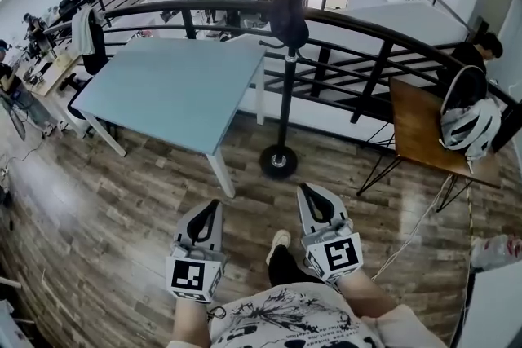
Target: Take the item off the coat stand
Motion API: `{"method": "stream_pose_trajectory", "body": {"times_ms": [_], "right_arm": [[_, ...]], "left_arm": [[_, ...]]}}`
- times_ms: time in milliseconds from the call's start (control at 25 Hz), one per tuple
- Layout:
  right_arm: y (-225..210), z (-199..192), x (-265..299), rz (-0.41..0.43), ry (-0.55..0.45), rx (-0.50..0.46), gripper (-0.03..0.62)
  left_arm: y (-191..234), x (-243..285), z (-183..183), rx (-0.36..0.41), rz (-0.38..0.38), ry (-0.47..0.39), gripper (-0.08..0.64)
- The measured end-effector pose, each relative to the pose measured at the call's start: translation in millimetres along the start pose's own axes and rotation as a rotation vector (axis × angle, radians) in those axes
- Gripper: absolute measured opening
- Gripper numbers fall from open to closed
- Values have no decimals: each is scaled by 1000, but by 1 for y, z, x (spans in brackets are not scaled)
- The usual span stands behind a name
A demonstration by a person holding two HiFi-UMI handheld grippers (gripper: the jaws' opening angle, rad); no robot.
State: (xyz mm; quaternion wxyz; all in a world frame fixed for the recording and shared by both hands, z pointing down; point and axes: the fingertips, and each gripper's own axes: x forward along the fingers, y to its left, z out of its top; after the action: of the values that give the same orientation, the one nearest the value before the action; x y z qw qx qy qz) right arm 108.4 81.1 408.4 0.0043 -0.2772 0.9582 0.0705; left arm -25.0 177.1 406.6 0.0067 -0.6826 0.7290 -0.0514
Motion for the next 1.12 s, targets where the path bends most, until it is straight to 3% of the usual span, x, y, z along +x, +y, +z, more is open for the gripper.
{"method": "stream_pose_trajectory", "body": {"times_ms": [600,1120], "right_arm": [[-131,-3,192,38,-68,14,-6],[-199,-14,298,-61,-44,-27,-6]], "left_arm": [[71,219,30,46,21,-31,5],[124,342,33,29,-70,-55,5]]}}
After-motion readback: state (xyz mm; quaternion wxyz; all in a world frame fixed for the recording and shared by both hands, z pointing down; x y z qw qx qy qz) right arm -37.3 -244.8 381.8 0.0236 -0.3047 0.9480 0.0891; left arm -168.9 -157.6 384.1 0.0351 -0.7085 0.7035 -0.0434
